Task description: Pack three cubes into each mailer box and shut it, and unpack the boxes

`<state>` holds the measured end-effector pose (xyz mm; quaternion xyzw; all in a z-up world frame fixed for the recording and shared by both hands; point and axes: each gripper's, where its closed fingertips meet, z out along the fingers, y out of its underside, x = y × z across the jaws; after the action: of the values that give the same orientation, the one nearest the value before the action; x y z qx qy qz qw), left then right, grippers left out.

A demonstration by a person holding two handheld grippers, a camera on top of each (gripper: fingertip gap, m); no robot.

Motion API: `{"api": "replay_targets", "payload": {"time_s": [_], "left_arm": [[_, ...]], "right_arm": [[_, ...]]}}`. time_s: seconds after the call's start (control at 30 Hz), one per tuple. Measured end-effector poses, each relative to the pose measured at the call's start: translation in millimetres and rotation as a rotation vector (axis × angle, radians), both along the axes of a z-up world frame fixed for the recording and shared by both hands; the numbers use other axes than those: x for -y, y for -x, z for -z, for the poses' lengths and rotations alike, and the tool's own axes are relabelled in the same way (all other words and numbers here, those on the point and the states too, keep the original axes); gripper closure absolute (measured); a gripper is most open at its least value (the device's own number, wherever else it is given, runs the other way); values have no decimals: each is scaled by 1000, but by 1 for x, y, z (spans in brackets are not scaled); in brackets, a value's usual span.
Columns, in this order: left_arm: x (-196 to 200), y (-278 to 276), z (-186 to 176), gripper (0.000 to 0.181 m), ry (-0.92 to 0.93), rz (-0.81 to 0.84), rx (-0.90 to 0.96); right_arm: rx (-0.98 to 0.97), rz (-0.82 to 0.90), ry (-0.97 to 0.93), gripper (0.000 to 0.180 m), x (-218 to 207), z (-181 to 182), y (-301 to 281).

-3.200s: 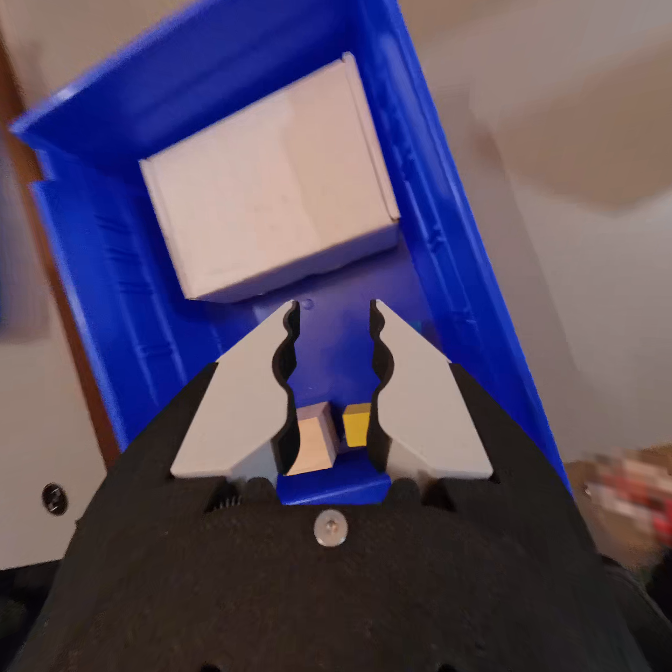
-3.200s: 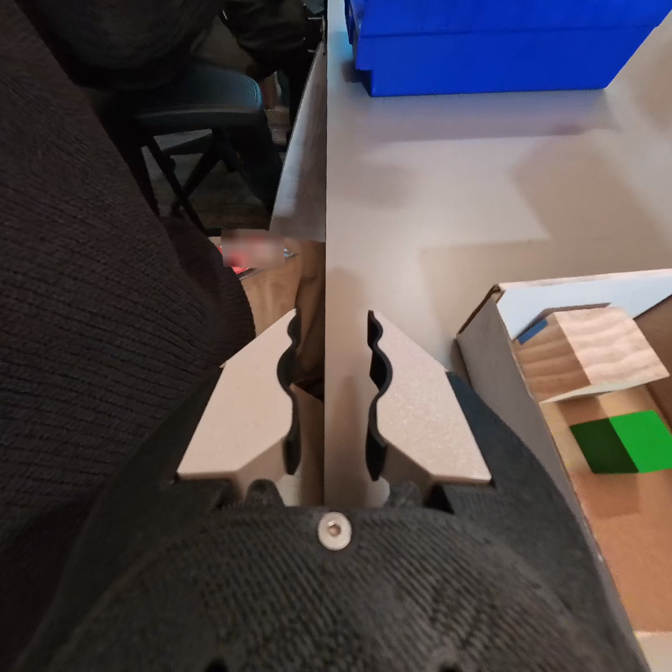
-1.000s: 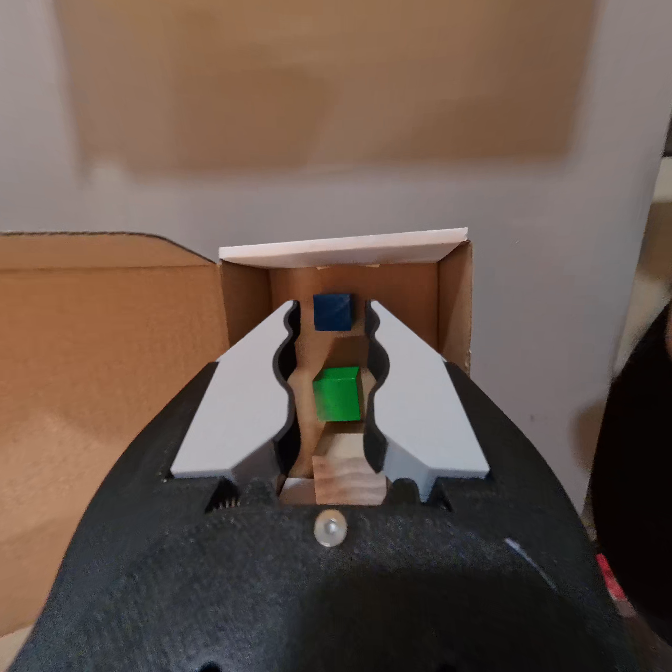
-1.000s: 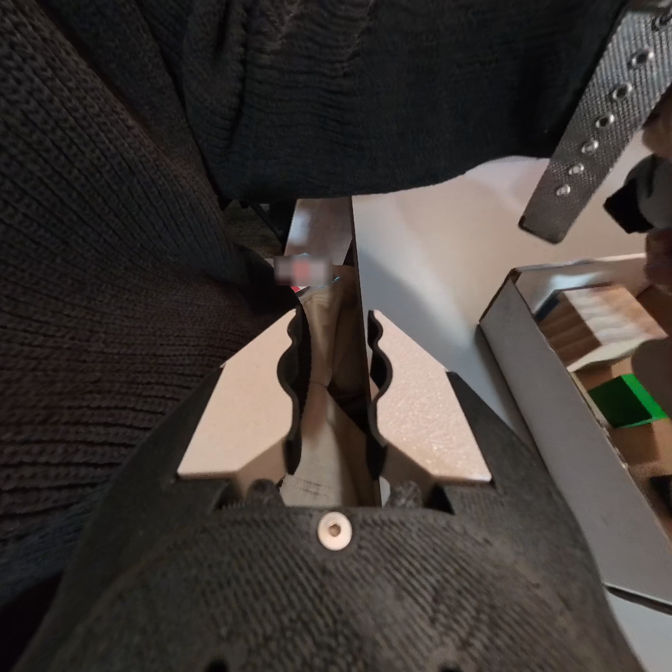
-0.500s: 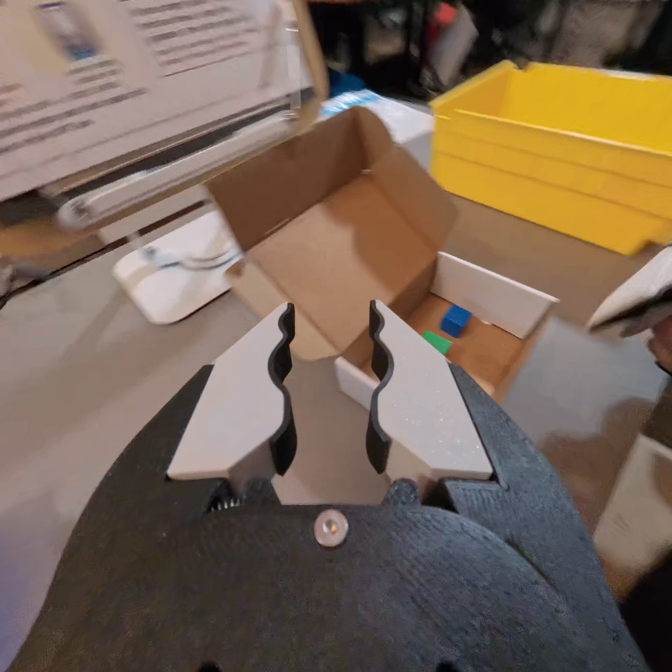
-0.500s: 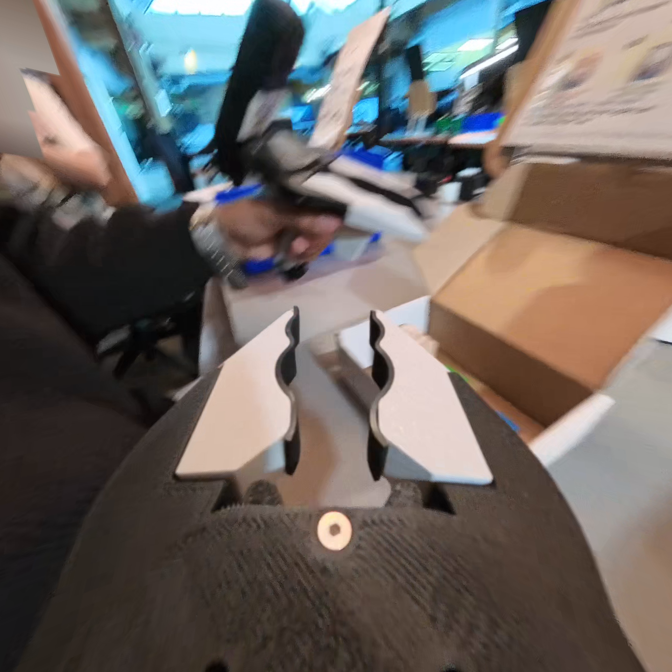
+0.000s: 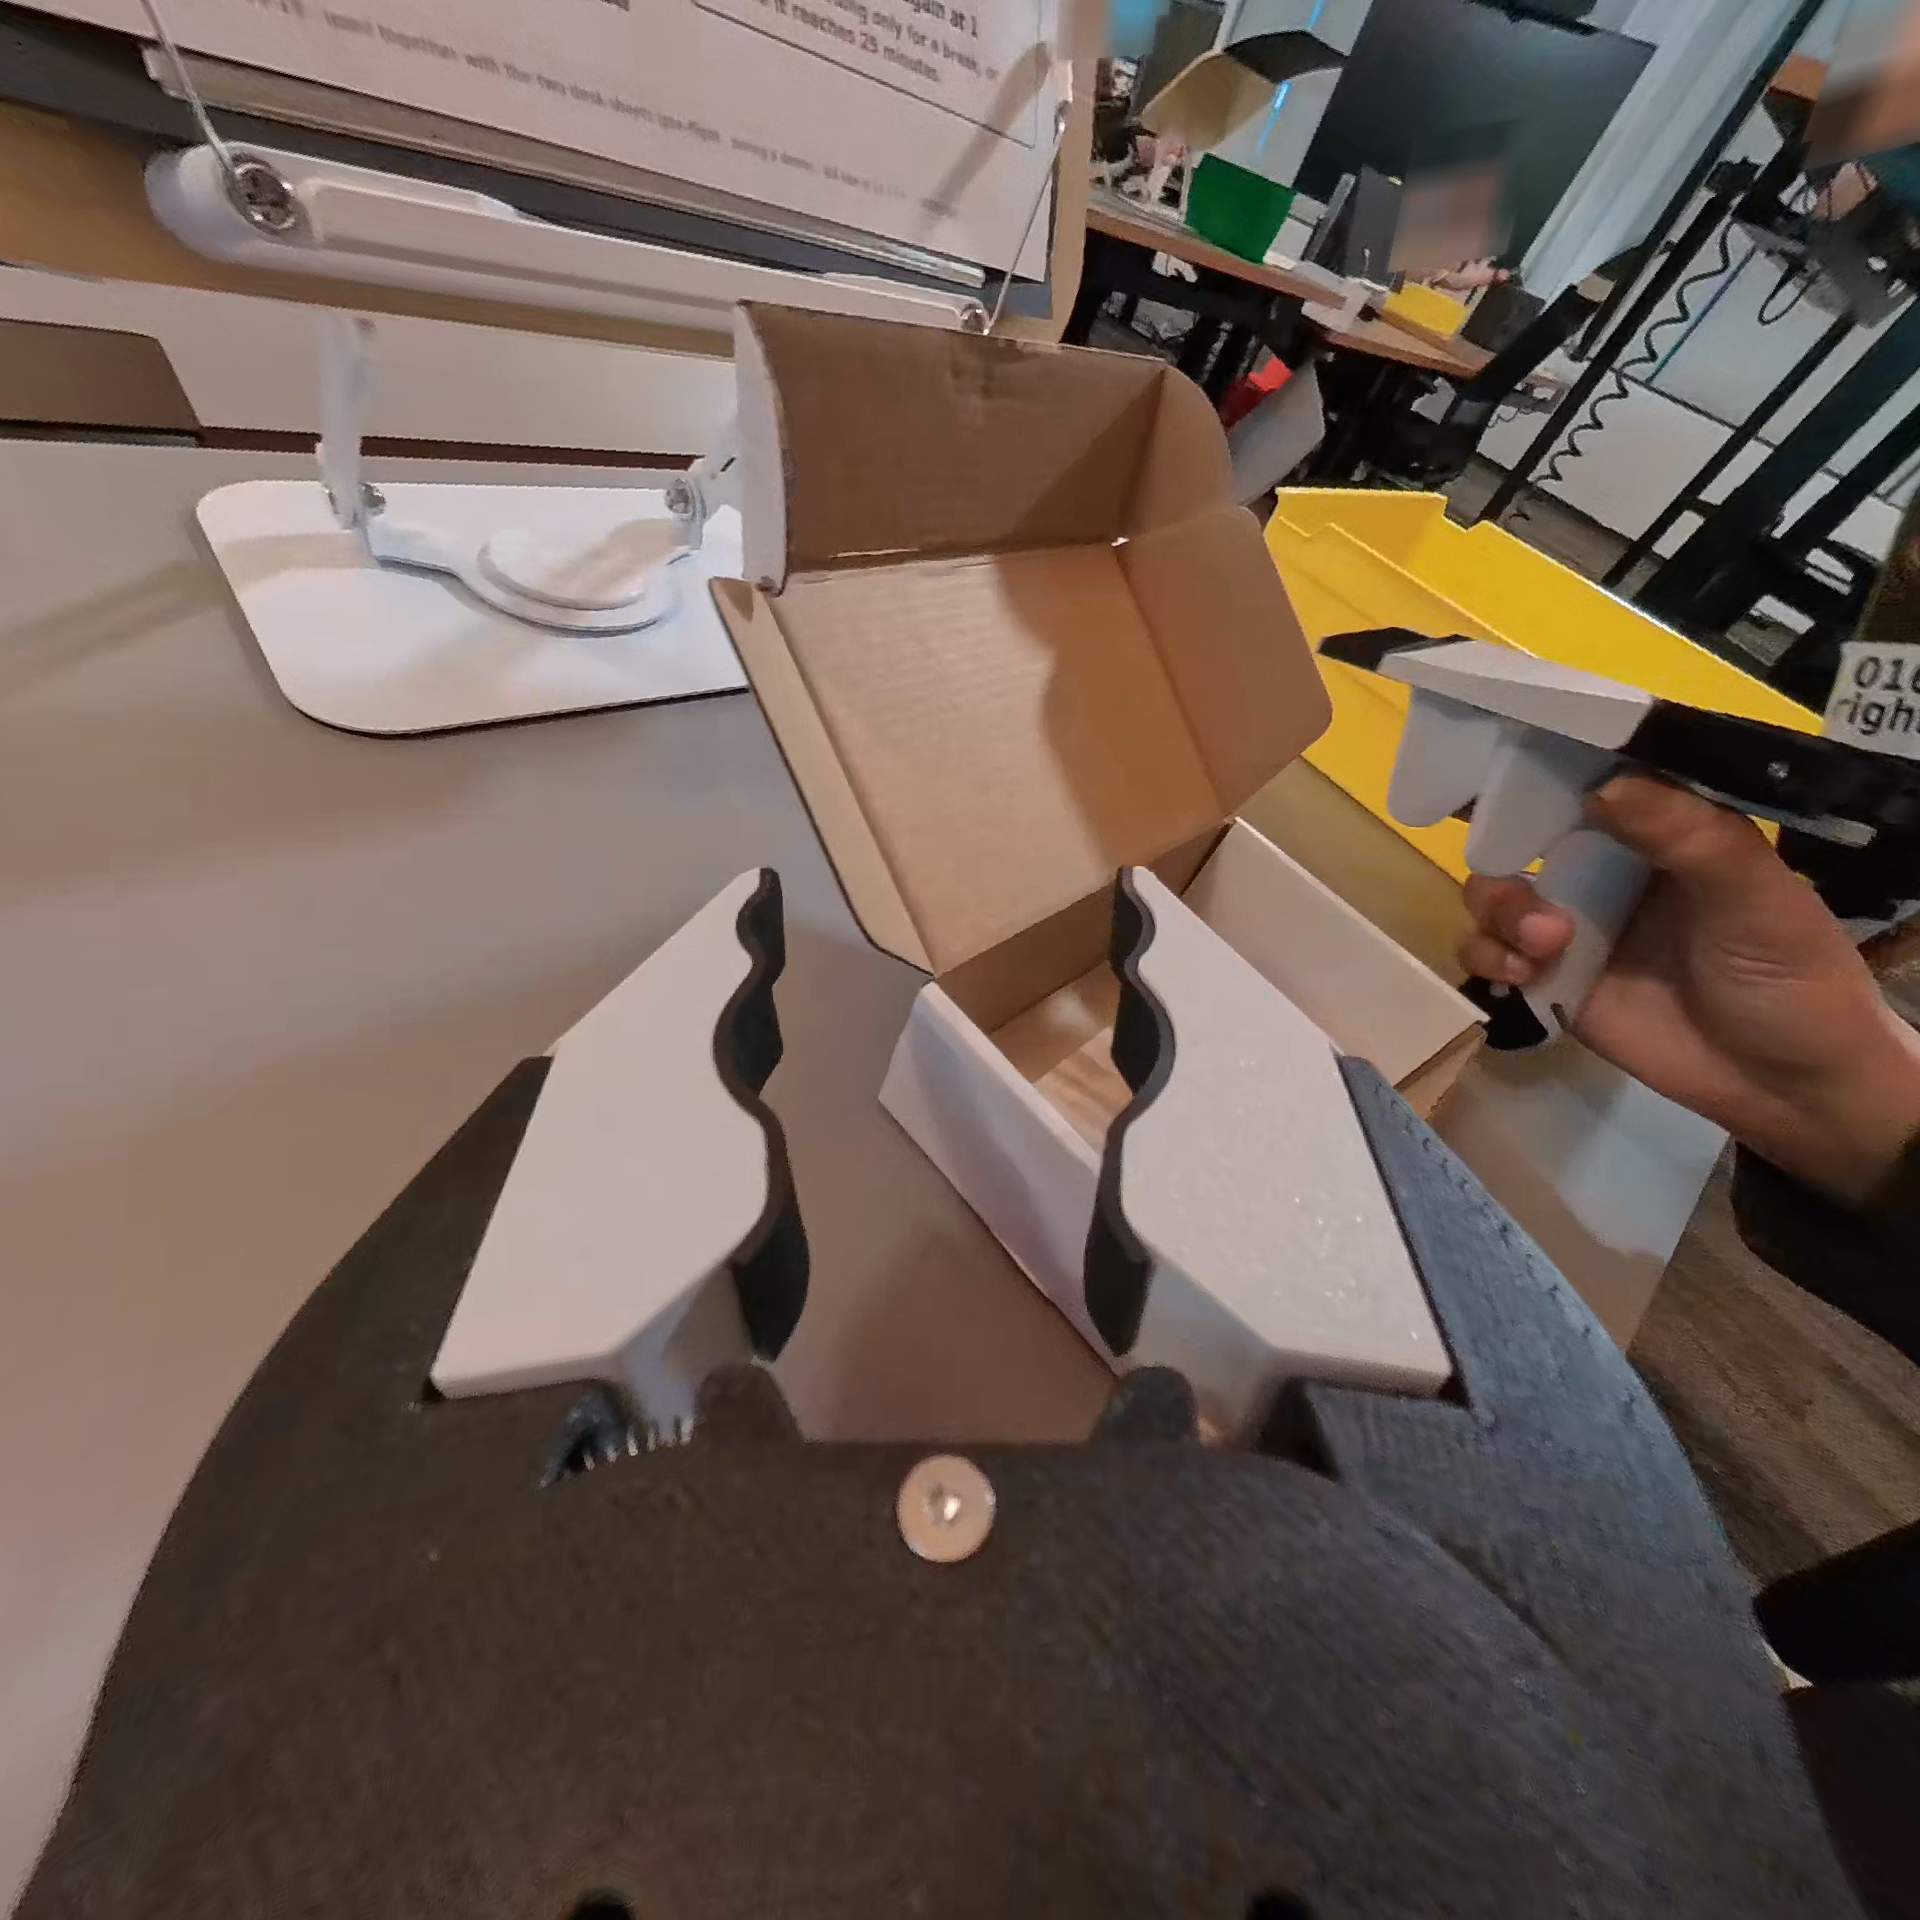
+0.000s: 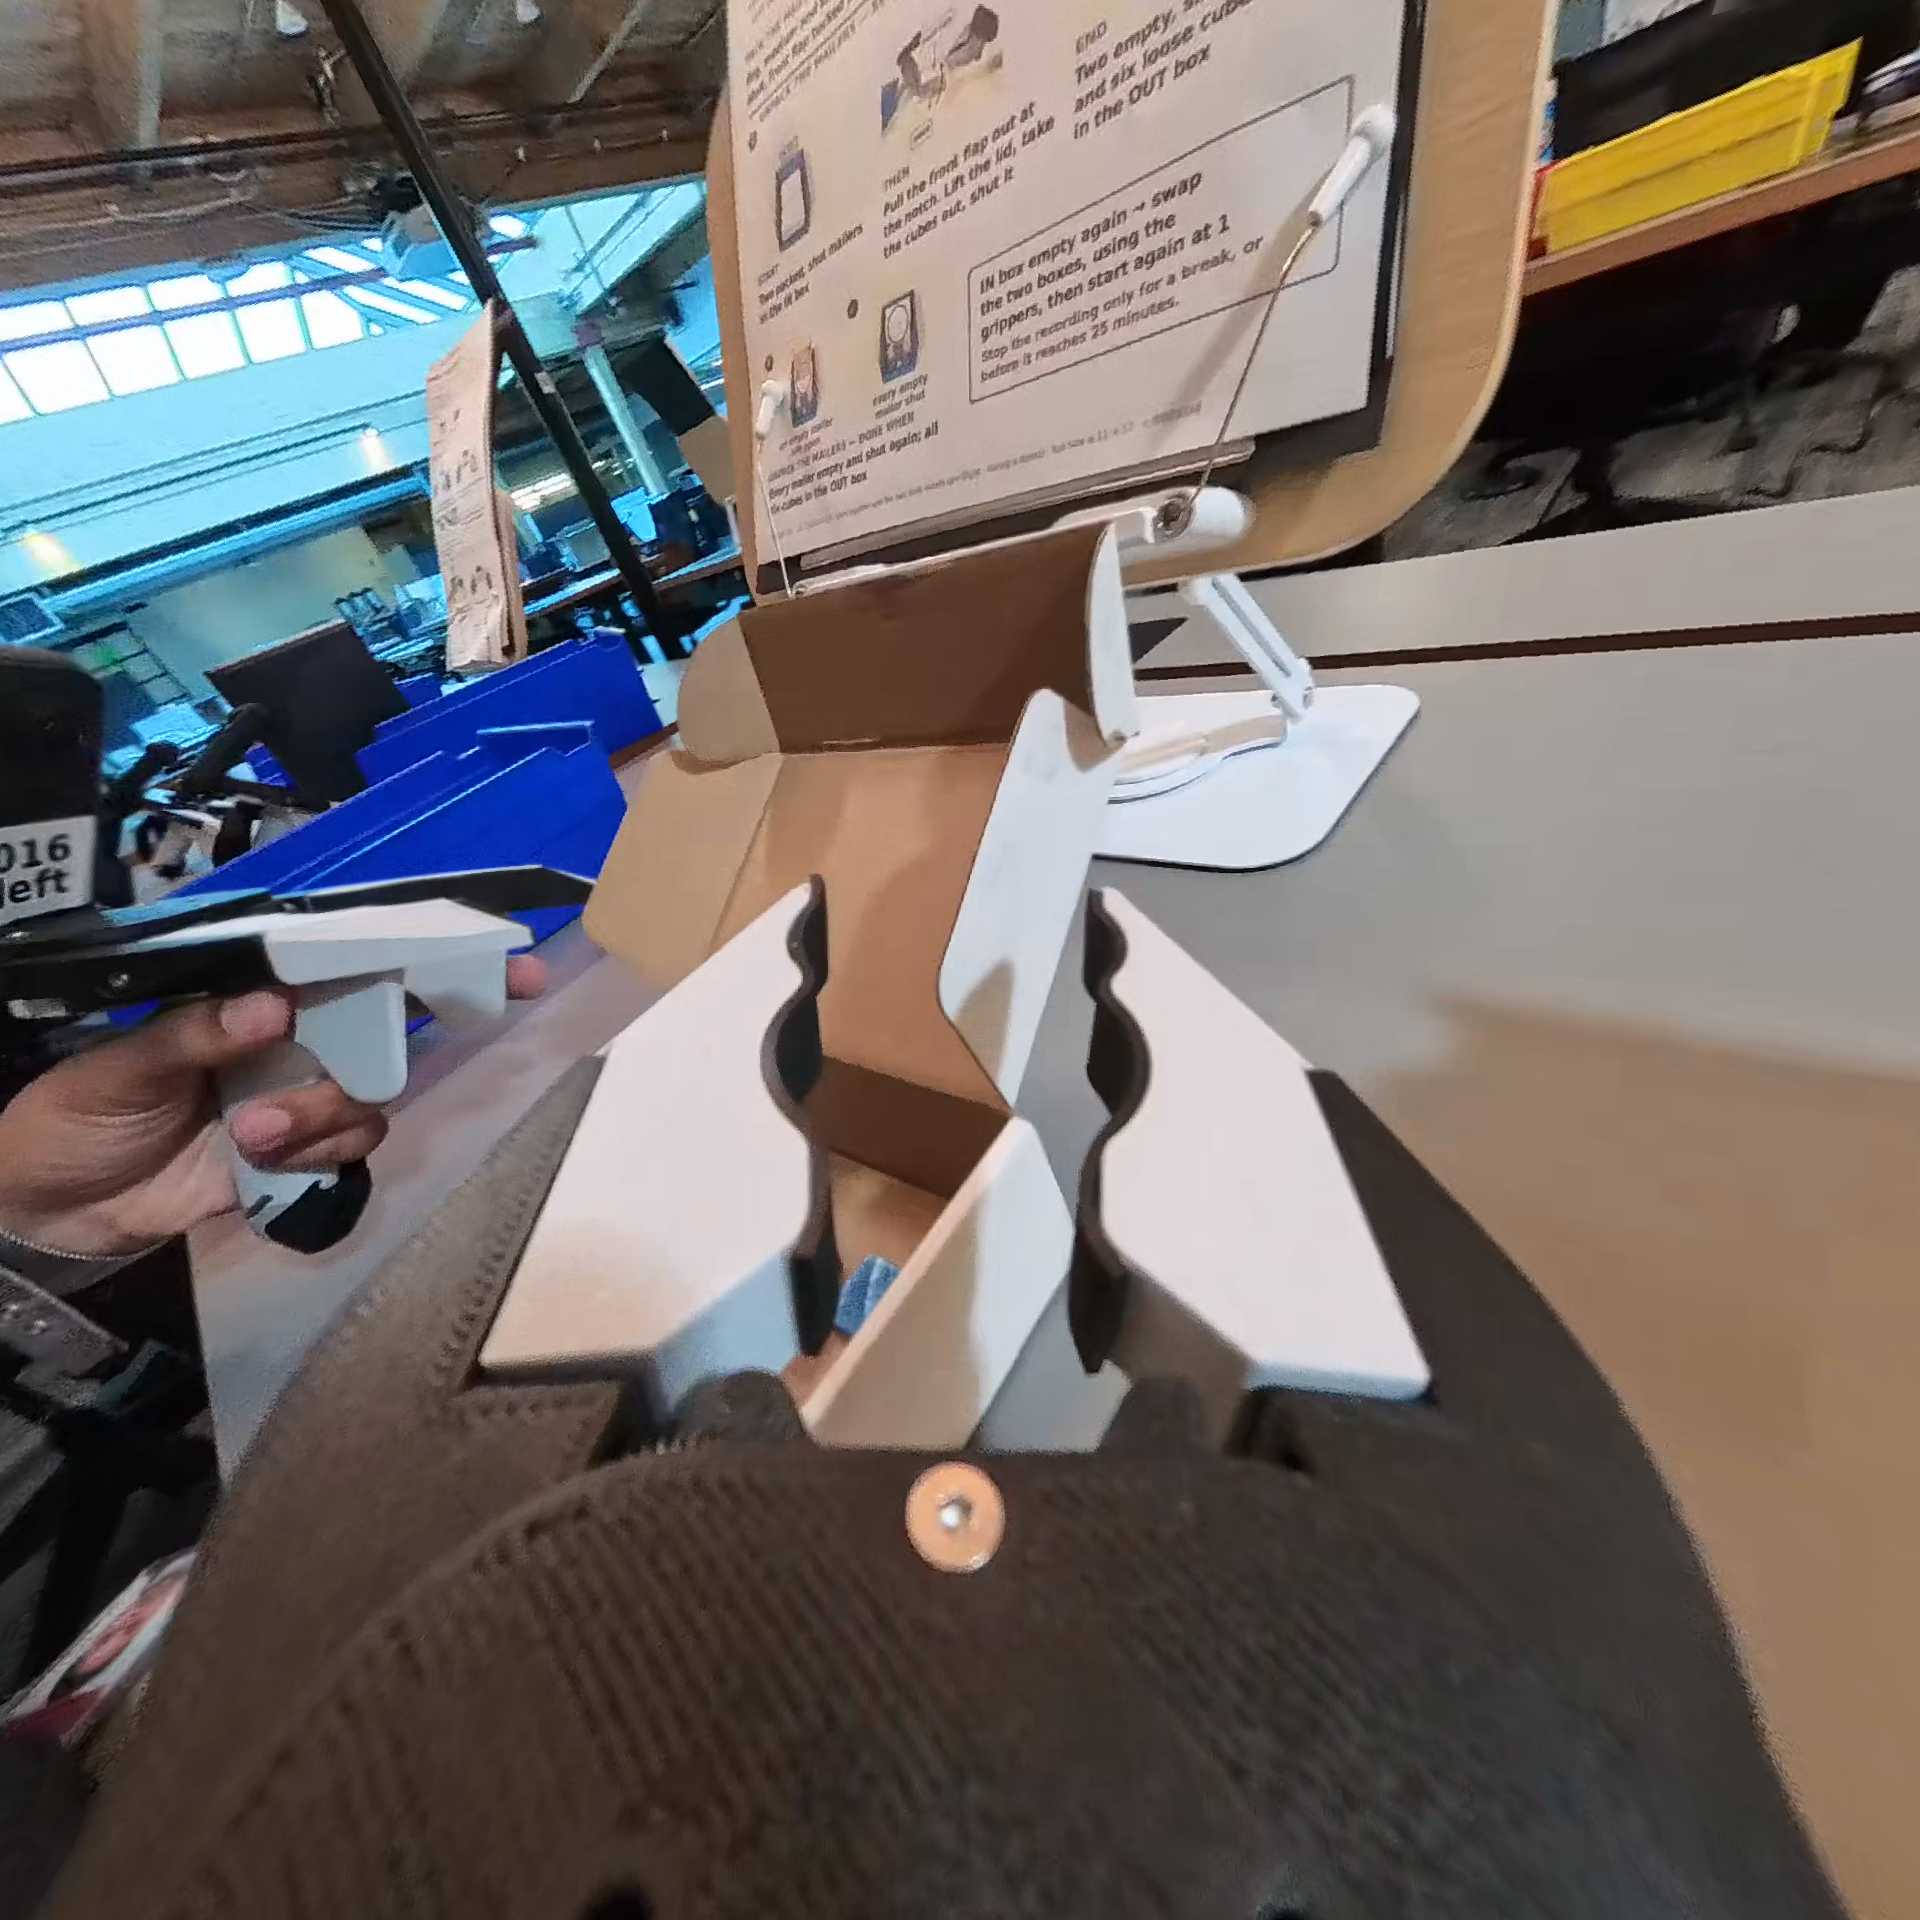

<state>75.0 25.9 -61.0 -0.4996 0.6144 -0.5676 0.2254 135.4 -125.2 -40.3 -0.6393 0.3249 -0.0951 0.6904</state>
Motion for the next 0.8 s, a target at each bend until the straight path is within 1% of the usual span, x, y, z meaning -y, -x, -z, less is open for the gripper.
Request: {"api": "replay_targets", "payload": {"time_s": [0.13,0.3,0.5,0.67,0.8], "left_arm": [[14,4,-4,119,-47,36,47],[24,10,-2,121,-174,70,113],[34,21,7,123,-287,123,148],[41,33,19,122,-451,164,183],[48,44,28,124,-514,219,171]], "right_arm": [[-18,-55,45,132,-12,8,2],[-11,-136,64,135,-21,11,16],[1,-174,84,133,-18,12,29],[12,-200,133,130,-17,16,43],[37,-200,213,122,-19,22,48]]}}
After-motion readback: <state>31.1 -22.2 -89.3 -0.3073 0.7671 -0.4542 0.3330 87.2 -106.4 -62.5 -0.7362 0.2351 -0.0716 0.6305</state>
